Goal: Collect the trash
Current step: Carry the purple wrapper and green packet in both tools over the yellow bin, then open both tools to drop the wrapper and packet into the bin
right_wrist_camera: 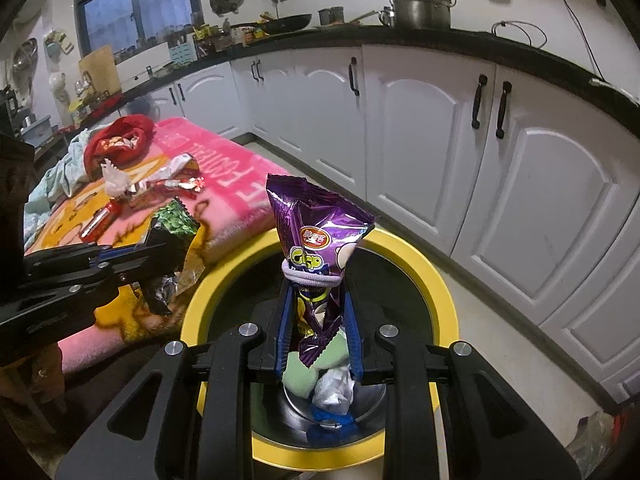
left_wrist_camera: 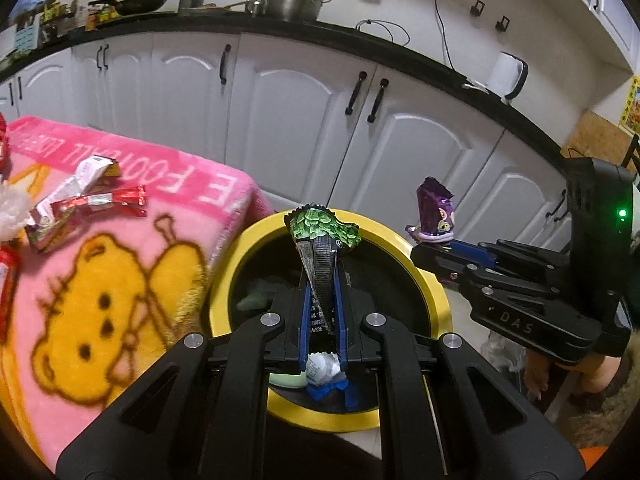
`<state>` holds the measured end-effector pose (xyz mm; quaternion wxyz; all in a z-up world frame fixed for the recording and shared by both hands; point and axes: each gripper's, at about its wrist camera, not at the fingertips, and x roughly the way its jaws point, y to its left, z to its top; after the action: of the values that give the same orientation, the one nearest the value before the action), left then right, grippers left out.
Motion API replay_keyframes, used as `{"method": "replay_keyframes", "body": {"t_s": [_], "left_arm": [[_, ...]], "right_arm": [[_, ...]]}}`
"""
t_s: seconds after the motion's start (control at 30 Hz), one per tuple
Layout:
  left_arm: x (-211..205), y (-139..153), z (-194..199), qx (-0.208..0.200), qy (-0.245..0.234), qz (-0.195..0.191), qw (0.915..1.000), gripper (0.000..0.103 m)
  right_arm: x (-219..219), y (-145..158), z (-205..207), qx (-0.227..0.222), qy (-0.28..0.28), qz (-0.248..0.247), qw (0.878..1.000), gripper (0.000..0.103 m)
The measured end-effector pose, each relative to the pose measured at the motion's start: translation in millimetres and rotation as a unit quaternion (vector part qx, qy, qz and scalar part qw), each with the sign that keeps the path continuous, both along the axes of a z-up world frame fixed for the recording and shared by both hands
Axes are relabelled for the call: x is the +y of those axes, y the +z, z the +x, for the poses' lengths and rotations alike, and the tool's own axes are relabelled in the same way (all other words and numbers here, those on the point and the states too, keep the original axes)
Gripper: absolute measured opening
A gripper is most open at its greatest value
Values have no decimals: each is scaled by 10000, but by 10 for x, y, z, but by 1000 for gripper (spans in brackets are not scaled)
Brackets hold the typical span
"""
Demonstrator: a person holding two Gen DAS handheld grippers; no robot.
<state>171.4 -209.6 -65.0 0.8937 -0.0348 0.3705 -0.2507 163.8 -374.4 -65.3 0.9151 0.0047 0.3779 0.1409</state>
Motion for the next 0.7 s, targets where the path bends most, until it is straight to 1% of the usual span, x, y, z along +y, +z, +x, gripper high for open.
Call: {"method": "replay_keyframes", "body": {"t_s": [0.23,0.27,0.37,0.43,0.47,0.5,0.53,0.6,0.67,0.7], "left_arm": [[-98,-111,96,155,-105,-1,9998,8],[-105,-125,105,169,-106,10,9998,9],[-120,-178,162,270,-96,14,9996,13],[-104,-210,204,326,-27,3,9995,18],[-93,-220,215,347,10,-4,9994,26],[-80,-226,223,369,37,-15,9993,36],[-54,-238,237,392,92,-29,9992,43],[-23,-240,246,407,149,-38,9991,47],[19,-236,248,403,216,-56,9989,50],[36,-229,246,396,241,-64,9989,54]], "right_arm": [[-45,-184,63,288,-83,36,9995,23],[-53,-198,80,308,-91,36,9995,25],[-84,-258,115,405,-159,79,9990,26],[-116,-288,135,460,-197,103,9987,28],[-121,-292,139,466,-226,97,9986,34],[-140,-296,141,467,-260,124,9985,38],[-156,-299,141,467,-282,149,9984,39],[-183,-301,149,477,-335,175,9981,41],[-203,-296,151,476,-388,190,9979,42],[-211,-291,152,472,-405,194,9979,42]]}}
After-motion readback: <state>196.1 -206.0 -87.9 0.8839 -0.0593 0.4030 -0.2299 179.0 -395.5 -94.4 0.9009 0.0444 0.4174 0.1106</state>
